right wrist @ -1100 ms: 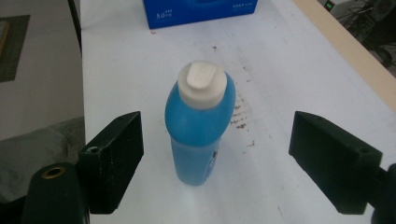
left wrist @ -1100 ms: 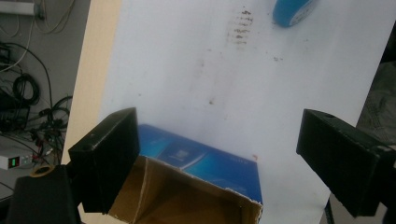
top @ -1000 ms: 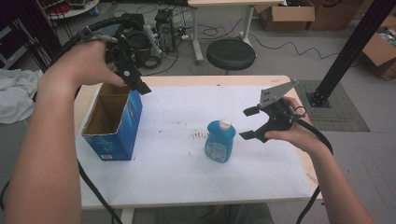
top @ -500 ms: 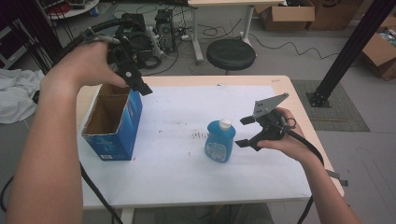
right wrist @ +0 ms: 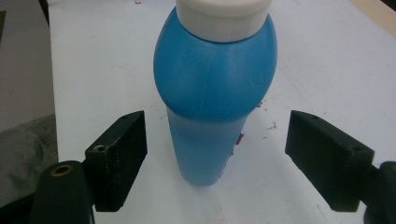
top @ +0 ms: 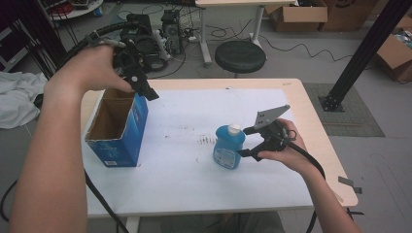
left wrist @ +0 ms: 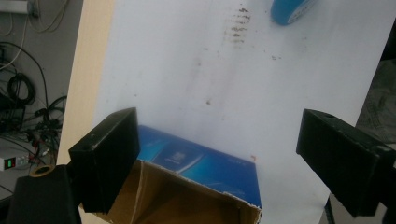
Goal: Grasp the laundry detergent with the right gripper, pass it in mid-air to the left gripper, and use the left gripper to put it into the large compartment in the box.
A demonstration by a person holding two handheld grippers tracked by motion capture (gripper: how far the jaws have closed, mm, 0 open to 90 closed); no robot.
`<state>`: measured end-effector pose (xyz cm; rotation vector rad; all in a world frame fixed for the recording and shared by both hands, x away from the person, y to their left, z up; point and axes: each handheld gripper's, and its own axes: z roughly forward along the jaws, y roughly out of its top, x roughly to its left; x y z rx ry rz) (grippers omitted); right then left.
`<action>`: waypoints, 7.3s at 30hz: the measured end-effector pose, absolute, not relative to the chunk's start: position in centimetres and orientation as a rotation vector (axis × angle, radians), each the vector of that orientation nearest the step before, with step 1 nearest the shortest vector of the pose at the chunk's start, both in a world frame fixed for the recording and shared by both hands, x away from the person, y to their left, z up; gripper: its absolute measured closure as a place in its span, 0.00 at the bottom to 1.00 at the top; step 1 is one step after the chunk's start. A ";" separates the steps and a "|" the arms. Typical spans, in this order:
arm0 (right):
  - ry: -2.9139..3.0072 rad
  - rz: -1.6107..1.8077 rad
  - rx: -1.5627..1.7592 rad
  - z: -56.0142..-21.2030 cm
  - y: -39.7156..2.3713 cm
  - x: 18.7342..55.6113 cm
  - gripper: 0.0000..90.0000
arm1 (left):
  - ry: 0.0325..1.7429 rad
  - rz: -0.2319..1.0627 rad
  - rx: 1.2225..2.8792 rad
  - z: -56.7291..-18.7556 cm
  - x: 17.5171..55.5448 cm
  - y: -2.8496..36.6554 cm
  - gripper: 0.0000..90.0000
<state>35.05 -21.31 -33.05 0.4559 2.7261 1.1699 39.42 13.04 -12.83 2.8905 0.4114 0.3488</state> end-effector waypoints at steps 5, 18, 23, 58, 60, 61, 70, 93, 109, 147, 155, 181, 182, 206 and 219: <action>2.712 1.177 0.467 -33.7 -20.9 35.0 0.25 | 0.413 0.348 2.891 -12.9 39.5 13.1 0.16; 2.686 1.195 0.468 -35.1 -19.5 35.0 0.30 | 0.422 0.343 2.893 -13.1 39.5 13.3 0.16; 2.668 1.220 0.483 -35.5 -19.1 35.1 0.31 | 0.423 0.346 2.889 -13.0 39.4 13.4 0.16; 2.601 1.295 0.443 -36.9 -18.9 35.4 0.50 | 0.416 0.342 2.892 -13.1 39.5 13.2 0.16; 2.606 1.299 0.427 -36.9 -18.9 35.6 0.50 | 0.406 0.341 2.896 -13.1 39.4 13.1 0.16; 2.610 1.300 0.418 -36.9 -18.9 35.6 0.50 | 0.402 0.339 2.896 -13.2 39.4 13.0 0.16; 2.664 1.348 0.324 -35.1 -18.9 36.4 0.51 | 0.372 0.324 2.894 -13.0 39.3 12.5 0.16; 2.786 1.402 0.021 -27.6 -15.4 37.7 0.51 | 0.226 0.251 2.857 -12.2 38.0 9.1 0.15; 2.813 1.381 -0.060 -26.3 -13.3 37.5 0.51 | 0.038 0.188 2.843 -12.8 36.9 5.0 0.14; 2.826 1.349 -0.083 -25.7 -12.5 37.1 0.51 | 0.020 0.132 2.895 -16.9 36.4 1.0 0.22; 2.845 1.335 -0.059 -25.7 -12.6 37.0 0.51 | 0.032 0.098 2.907 -17.3 36.5 0.8 0.29; 2.839 1.329 -0.083 -25.9 -12.5 37.1 0.51 | 0.059 0.054 2.913 -17.7 36.5 0.9 0.41; 2.839 1.329 -0.085 -25.9 -12.4 37.1 0.51 | 0.062 0.052 2.913 -17.7 36.5 0.9 0.41; 2.867 1.316 -0.081 -26.1 -12.3 37.2 0.50 | 0.078 0.049 2.914 -18.0 36.5 0.9 0.42; 2.855 1.352 -0.069 -25.8 -12.2 37.2 0.37 | 0.165 -0.013 2.901 -17.3 36.8 1.5 0.43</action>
